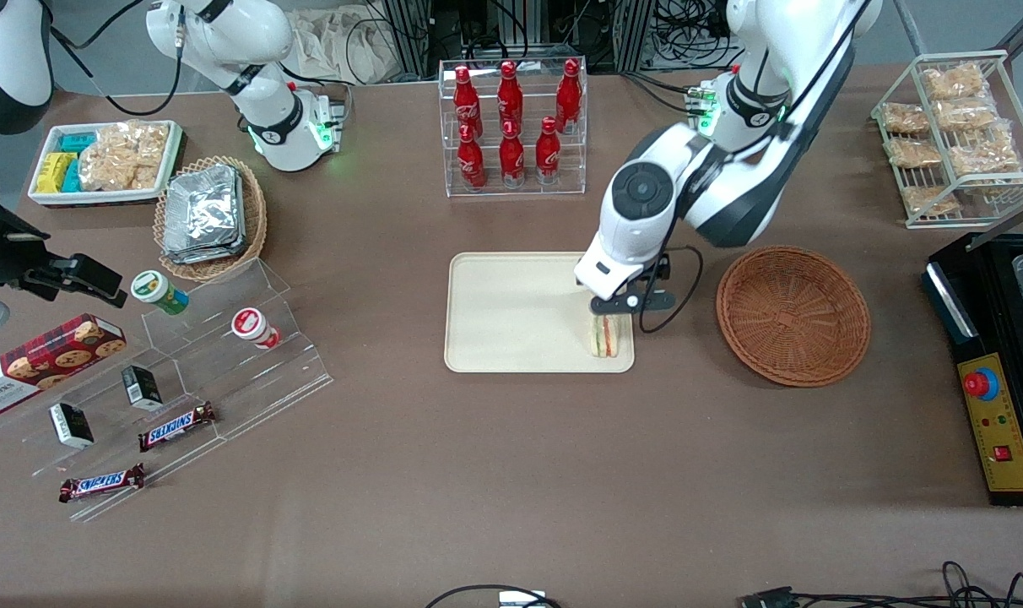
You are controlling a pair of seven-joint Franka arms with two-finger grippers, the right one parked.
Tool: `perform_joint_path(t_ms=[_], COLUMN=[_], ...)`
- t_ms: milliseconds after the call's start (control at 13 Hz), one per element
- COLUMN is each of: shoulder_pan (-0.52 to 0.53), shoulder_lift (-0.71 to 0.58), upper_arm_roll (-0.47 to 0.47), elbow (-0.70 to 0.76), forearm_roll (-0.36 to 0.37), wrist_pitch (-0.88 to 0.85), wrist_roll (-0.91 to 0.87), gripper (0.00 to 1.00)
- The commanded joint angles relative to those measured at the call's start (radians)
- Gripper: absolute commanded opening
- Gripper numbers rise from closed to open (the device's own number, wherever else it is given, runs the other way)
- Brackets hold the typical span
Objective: Place sandwich from basket to tray
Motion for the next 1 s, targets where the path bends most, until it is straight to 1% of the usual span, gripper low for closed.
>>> perform_joint_path(t_ms=[0, 77, 154, 308, 385, 538, 615, 692, 846, 923], shoulder_pan=[0.019, 0.033, 0.032, 0.026, 0.024, 0.023, 0.023, 0.02, 0.02, 0.02], shoulder_lift=[-0.076, -0.087, -0.113, -0.206, -0.228, -0.265, -0.272, -0.283, -0.288, -0.288], upper_arm_roll=[0.004, 0.013, 0.054, 0.19, 0.261, 0.403, 0.478, 0.543, 0.605, 0.611], elbow=[0.173, 0.245, 0.285, 0.278, 0.278, 0.273, 0.273, 0.273, 0.279, 0.284], forearm_roll=[-0.068, -0.068, -0.065, -0.07, -0.07, -0.073, -0.09, -0.111, -0.124, -0.119], wrist_pitch=[-0.258, -0.348, -0.402, -0.438, -0.467, -0.484, -0.489, -0.49, -0.489, -0.49], wrist_roll=[0.054, 0.065, 0.095, 0.278, 0.377, 0.5, 0.613, 0.67, 0.672, 0.669], gripper=[1.0, 1.0, 1.0, 1.0, 1.0, 1.0, 1.0, 1.0, 1.0, 1.0])
